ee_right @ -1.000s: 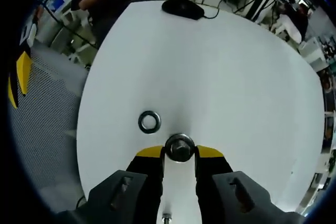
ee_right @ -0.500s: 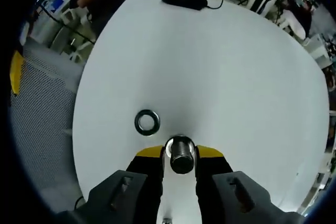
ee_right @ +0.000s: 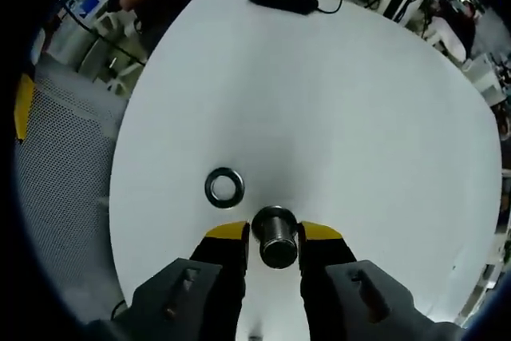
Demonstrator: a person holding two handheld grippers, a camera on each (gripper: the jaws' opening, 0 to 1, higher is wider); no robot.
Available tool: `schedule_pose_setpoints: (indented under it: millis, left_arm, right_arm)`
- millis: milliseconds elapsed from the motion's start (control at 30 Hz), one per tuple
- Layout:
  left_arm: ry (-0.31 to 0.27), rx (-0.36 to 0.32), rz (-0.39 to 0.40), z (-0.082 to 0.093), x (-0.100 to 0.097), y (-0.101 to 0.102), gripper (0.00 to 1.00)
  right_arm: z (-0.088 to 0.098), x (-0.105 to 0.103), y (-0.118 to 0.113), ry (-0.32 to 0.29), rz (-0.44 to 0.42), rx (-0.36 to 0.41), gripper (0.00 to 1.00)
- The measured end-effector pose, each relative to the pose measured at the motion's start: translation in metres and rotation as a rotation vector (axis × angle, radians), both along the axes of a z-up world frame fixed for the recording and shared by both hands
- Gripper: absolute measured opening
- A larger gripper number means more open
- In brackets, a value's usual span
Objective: Place the washer onto the threaded stud by aligning its center hole with the stud, sliding it down to the base, and recovering from edge contact or off-axis alignment until the washer reaches the visible bottom stop.
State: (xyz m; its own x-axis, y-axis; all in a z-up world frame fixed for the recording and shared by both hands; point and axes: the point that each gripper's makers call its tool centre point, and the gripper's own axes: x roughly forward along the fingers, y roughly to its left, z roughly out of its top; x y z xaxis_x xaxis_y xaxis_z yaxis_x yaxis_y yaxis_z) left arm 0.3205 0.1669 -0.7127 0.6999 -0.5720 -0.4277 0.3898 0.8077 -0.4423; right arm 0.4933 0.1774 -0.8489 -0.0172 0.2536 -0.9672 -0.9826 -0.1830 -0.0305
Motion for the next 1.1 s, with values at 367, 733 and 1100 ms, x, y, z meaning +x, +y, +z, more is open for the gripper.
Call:
schedule_pose_setpoints:
  millis: [367,733,1100]
  left_arm:
    - [-0.003,0.000,-0.003,0.000,0.000,-0.001,0.10]
    - [-0.001,-0.002,-0.003,0.000,-0.001,-0.001,0.10]
    - [0.008,-0.001,-0.009,-0.001,-0.002,-0.001,0.10]
  right_arm:
    - [0.032,-0.036,0.026,-0.047,0.256,0.132,0.34]
    - [0.007,-0.059,0.024,-0.039,0.461,0.024,0.34]
    - [-0.021,-0.056,0.017,-0.067,0.590,-0.083,0.26]
